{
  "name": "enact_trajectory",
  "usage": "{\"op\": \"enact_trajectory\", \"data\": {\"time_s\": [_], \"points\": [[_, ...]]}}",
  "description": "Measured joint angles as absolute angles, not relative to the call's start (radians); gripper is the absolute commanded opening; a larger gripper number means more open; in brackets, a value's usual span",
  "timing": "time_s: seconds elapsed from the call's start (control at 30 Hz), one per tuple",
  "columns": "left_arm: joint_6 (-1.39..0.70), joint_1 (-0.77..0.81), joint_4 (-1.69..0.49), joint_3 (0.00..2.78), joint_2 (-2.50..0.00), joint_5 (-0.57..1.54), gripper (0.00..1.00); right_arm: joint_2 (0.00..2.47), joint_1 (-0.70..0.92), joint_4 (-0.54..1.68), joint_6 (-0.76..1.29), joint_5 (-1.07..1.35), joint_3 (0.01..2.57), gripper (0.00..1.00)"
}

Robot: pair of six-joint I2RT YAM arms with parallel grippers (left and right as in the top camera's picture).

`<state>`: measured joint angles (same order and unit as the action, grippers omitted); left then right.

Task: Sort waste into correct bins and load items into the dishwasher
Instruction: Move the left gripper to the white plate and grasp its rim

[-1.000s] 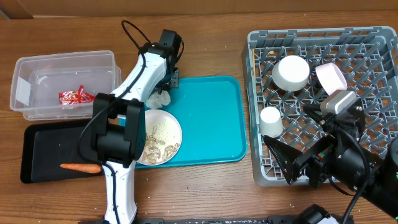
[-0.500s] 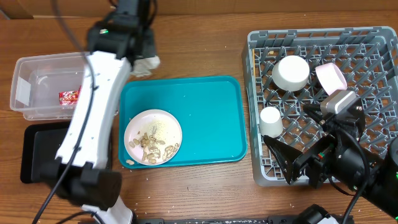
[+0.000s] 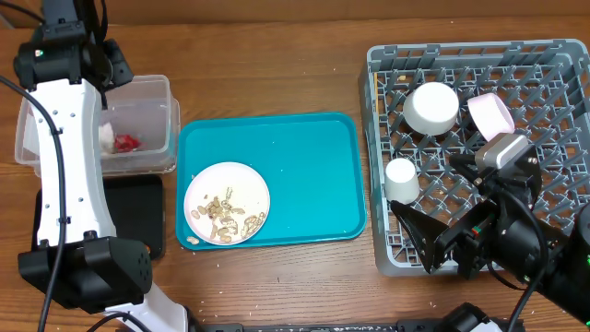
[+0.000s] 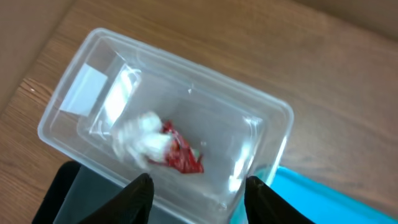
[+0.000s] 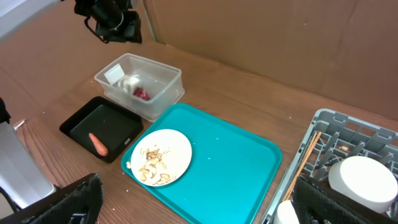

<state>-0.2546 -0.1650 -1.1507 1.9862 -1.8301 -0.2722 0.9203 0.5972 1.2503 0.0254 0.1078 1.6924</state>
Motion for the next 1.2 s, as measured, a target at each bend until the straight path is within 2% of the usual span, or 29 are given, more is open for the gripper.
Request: {"op": "enact_trajectory", "data": {"time_s": [0.2,0.3,0.4,0.53,0.67,0.77,0.9,1.0,1.2], "points": [[-0.234,-0.106,-1.292,1.993,-1.793,-0.177,0.44,0.920,0.597,1.251,0.025,0.107,1.692,1.00],[-0.233,-0.022,-1.381,2.001,-1.730,-0.126,0.45,0.920,0.597,1.250,0.025,0.107,1.692,1.00],[-0.249,0.093,-1.474,2.014,-1.677,-0.100,0.38,0.920,0.597,1.250,0.025,0.108,1.692,1.00],[-0.328,0.238,-1.546,1.972,-1.650,-0.081,0.37,0.920,0.597,1.250,0.025,0.108,1.692,1.00],[-0.436,0.370,-1.492,1.785,-1.653,-0.086,0.35,0.920,0.597,1.250,0.025,0.108,1.692,1.00],[-0.517,0.483,-1.347,1.596,-1.660,-0.097,0.29,0.920,0.597,1.250,0.025,0.108,1.692,1.00],[-0.634,0.622,-1.132,1.370,-1.695,-0.135,0.29,0.920,0.597,1.250,0.025,0.107,1.692,1.00],[-0.726,0.660,-1.060,1.274,-1.737,-0.176,0.28,0.920,0.598,1.251,0.025,0.108,1.692,1.00],[-0.857,0.640,-0.986,1.237,-1.864,-0.267,0.25,0.920,0.597,1.250,0.025,0.107,1.692,1.00]]}}
